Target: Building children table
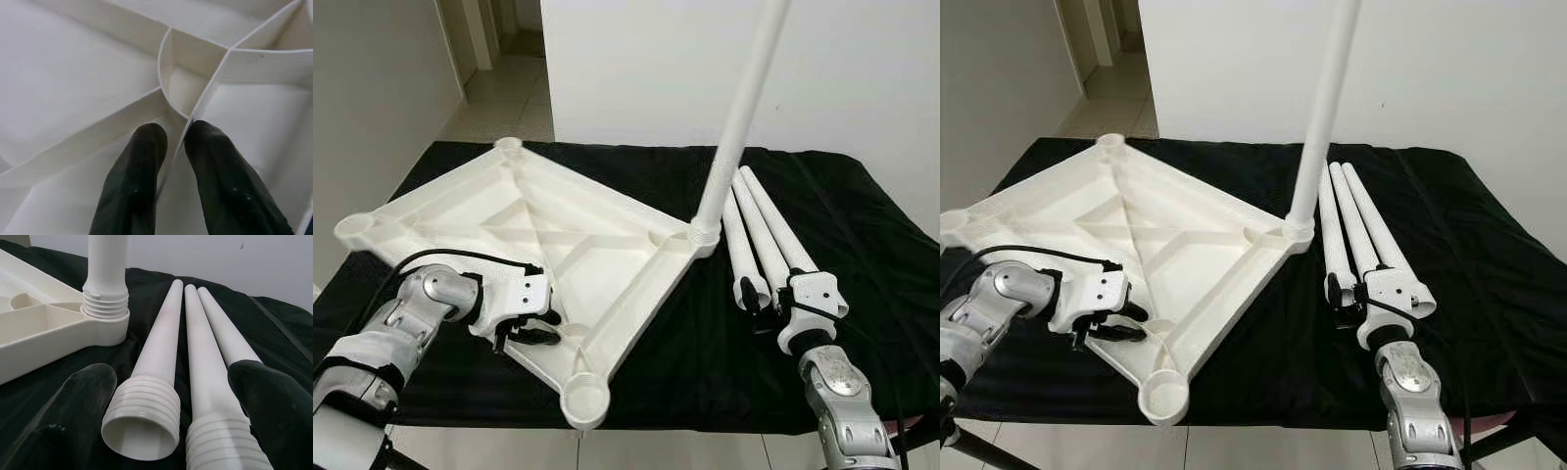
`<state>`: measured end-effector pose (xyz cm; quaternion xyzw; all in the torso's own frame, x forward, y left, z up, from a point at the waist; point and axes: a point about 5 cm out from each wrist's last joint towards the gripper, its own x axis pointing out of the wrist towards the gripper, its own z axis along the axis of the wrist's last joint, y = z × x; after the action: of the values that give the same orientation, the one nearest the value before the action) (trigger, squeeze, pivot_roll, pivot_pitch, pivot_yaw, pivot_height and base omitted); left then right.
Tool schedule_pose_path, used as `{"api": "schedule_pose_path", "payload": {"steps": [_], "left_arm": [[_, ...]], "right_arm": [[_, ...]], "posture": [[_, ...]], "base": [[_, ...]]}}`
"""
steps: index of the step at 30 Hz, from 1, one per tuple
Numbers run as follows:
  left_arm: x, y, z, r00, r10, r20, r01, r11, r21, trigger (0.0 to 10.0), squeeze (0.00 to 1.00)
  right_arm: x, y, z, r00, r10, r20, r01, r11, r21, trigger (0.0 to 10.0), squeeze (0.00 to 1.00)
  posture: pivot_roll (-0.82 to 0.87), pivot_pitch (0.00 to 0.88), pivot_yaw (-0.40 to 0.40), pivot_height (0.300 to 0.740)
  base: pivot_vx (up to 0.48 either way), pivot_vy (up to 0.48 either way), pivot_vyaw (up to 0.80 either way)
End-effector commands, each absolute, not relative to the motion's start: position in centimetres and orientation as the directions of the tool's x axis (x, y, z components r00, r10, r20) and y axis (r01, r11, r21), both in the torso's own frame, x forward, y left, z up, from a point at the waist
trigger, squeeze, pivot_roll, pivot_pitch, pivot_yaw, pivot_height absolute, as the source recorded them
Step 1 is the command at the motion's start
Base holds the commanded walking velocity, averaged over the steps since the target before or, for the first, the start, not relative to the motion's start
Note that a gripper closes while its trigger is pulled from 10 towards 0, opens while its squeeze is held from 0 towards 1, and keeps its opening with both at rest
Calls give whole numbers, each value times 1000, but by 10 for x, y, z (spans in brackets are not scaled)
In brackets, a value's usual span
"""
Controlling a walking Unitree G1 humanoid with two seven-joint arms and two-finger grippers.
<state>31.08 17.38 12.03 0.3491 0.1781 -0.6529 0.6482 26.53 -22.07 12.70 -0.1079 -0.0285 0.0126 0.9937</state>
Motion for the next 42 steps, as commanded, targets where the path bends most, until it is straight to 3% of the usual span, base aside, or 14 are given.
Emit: {"api": "schedule_pose_path", "payload": {"steps": [1, 6, 7, 11, 15, 16, 18, 19, 22, 25, 30, 38, 39, 42], "left_arm": [[292, 185, 92, -68, -667, -742, 992, -125, 21, 3216, 0], [294, 173, 92, -27, -725, -689, 995, -86, 51, 3137, 0], [295, 169, 92, -4, -739, -674, 995, -68, 69, 2039, 0], [301, 152, 96, 89, -797, -597, 992, 15, 128, 2510, 0], [302, 146, 98, 111, -810, -576, 990, 36, 140, 2510, 0], [304, 142, 100, 127, -819, -560, 987, 48, 155, 2000, 0], [305, 139, 102, 143, -828, -543, 984, 62, 165, 2314, 0], [309, 135, 105, 175, -834, -524, 979, 89, 185, 863, 0], [313, 130, 111, 223, -844, -489, 969, 135, 209, 1098, 0], [318, 126, 115, 267, -847, -460, 958, 181, 222, 0, 0], [325, 110, 125, 337, -860, -385, 936, 262, 233, 0, 0], [327, 104, 127, 379, -845, -378, 920, 301, 250, 0, 0], [329, 101, 127, 429, -813, -393, 901, 356, 246, 0, 0], [330, 99, 126, 468, -787, -402, 883, 398, 249, 0, 0]], "right_arm": [[263, -223, 127, 999, 15, 49, -4, 977, -211, 10000, 0], [263, -223, 126, 999, 11, 48, -1, 978, -209, 10000, 0], [263, -223, 126, 999, 9, 48, 1, 978, -209, 10000, 0], [263, -222, 126, 999, 4, 50, 7, 979, -204, 10000, 0], [263, -221, 126, 999, 2, 50, 8, 980, -201, 10000, 0], [264, -220, 126, 999, 2, 53, 9, 981, -196, 10000, 0], [265, -218, 126, 998, 3, 57, 8, 982, -187, 10000, 0], [266, -215, 126, 998, 4, 62, 7, 984, -177, 10000, 0], [267, -212, 127, 998, 4, 70, 7, 987, -161, 10000, 0], [269, -208, 128, 997, 4, 79, 7, 990, -142, 10000, 0], [274, -203, 132, 994, -9, 110, 20, 994, -104, 10000, 0], [276, -201, 134, 991, -28, 128, 39, 996, -82, 10000, 0], [277, -202, 135, 990, -48, 135, 58, 996, -71, 10000, 0], [277, -202, 135, 989, -57, 138, 66, 996, -67, 10000, 0]], "posture": [[-94, 0, 12, 740], [-96, 0, 15, 740], [-95, 0, 15, 740], [-95, 0, 15, 740], [-93, 0, 12, 740], [-93, 0, 12, 740], [-92, 0, 10, 740], [-91, 0, 8, 740], [-91, 0, 8, 740], [-84, 0, 5, 740], [-82, 0, 6, 740], [-83, 0, 13, 740], [-86, 0, 19, 740], [-85, 0, 21, 740]], "base": [[0, 0, 0], [0, 0, 0], [0, 0, 0], [0, 0, 0], [0, 0, 0], [0, 0, 0], [0, 0, 0], [0, 0, 0], [0, 0, 0], [0, 0, 0], [0, 0, 0], [0, 0, 0], [0, 0, 0], [0, 0, 0]]}}
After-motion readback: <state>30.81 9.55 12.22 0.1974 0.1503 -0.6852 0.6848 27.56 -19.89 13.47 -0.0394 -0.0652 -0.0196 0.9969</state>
